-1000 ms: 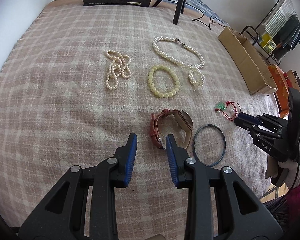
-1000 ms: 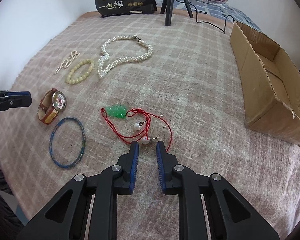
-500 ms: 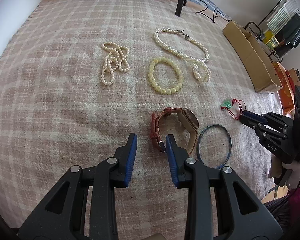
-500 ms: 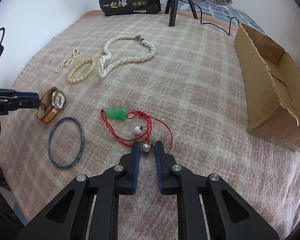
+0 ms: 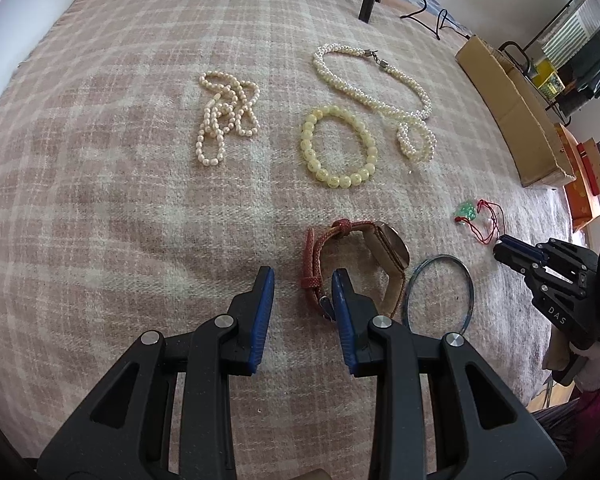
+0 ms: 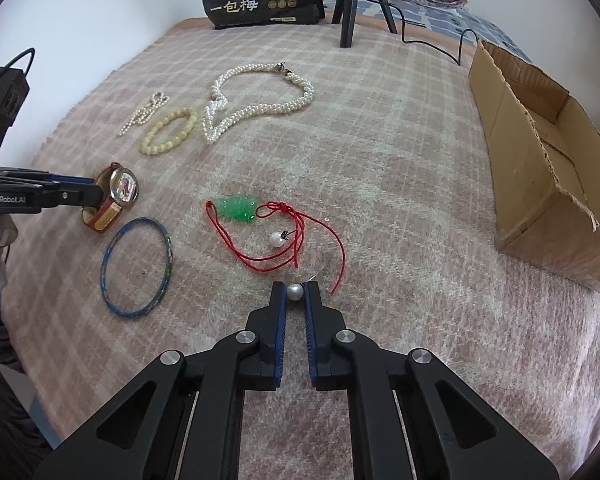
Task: Organize jewelry
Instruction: 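Close the left tool on the wristwatch strap and lift it, then carry the wristwatch with the left tool over the cardboard box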
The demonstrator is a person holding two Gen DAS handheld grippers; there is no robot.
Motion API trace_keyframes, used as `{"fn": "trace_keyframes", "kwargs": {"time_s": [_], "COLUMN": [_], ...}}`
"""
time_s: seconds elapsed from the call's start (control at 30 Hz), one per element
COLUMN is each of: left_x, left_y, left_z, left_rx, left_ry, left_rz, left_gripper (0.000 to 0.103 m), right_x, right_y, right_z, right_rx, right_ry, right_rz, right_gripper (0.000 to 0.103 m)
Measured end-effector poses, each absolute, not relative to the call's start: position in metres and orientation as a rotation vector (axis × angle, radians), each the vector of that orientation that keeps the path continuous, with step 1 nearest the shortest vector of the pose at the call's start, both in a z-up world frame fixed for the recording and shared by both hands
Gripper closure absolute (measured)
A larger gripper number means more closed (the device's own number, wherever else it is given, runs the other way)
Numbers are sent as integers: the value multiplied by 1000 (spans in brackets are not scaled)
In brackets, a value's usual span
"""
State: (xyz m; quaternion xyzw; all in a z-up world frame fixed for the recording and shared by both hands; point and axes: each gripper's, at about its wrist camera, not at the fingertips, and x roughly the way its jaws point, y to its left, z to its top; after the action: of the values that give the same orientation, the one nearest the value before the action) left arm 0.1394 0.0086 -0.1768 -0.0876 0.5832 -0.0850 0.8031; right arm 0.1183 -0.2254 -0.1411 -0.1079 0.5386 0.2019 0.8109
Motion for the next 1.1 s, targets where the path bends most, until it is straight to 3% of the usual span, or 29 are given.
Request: {"fn": "trace_keyframes", "kwargs": {"time_s": [0.1,0.3,0.77,1.1], "left_x": [141,144,135,140], "left_y": [5,-3,-2,-12], "left_z": [-179,-181,-153,-127], "left_rx": [-165,-112,-97,-110], "left_ry": [1248,1230,1131,1065], "left_rz": [-180,-174,-157,-178], "left_gripper": [73,94,95,95], "right_x": [118,119,111,108], "right_y": [-224,-224,-226,-237], "right_z": [-141,-141,-125,-79], "right_rx": [-239,-247,-223,-182], "right_ry": [1149,1150,1114,1007], "right_rz": [430,427,431,423], "right_gripper": [95,95,96,96]}}
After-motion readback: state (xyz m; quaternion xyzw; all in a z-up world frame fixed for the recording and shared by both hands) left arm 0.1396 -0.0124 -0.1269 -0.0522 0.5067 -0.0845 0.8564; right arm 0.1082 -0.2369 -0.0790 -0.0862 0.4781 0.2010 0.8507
